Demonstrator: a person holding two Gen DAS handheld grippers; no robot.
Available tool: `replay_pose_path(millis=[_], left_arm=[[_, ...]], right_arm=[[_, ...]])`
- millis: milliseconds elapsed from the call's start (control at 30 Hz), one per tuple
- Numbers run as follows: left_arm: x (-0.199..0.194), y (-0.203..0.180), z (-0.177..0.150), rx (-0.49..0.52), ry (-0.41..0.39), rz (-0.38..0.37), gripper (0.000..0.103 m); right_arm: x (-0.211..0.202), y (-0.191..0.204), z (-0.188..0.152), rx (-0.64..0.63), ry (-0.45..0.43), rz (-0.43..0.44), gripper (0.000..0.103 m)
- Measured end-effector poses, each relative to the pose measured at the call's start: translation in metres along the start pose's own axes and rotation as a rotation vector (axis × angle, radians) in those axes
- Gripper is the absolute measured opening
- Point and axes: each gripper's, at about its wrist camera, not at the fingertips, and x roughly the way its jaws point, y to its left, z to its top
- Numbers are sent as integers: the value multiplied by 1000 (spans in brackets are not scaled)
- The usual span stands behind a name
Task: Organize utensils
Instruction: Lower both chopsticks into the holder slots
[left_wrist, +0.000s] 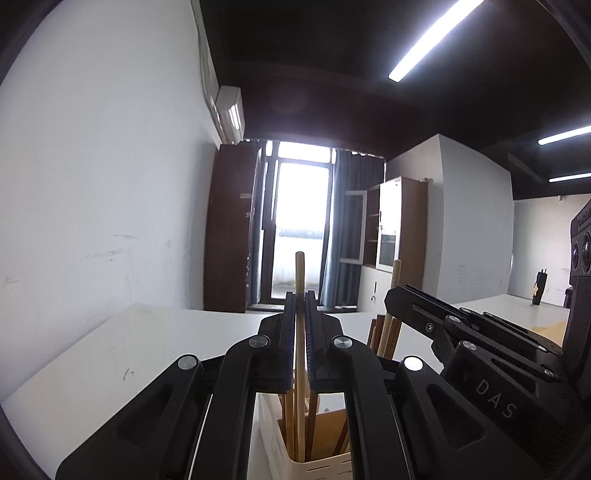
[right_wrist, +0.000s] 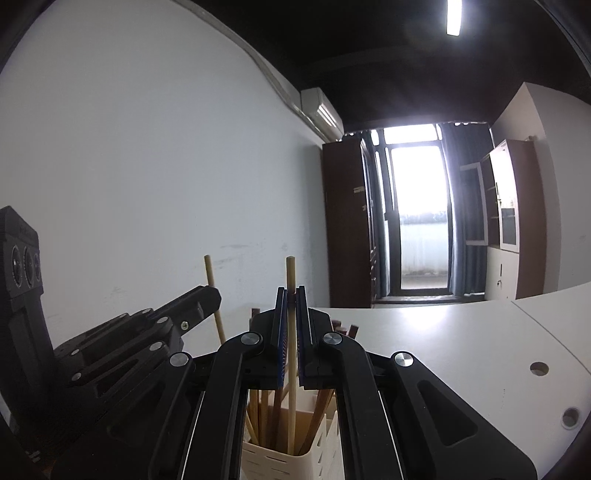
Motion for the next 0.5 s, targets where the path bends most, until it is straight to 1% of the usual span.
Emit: replay_pose_path(millis=[133,267,433,500], left_arm=[[8,5,-8,1,76,-7,5],[1,7,-19,31,106,-7,5],[9,16,-20,-17,166,-38,5],[9,16,-23,-2,173,-32,5]], right_arm=[[0,5,-7,-1,31,0,6],[0,6,-16,-3,64,-8,6],[3,3,-22,30,92,-11,5],[2,3,-22,13,80,-30,5]])
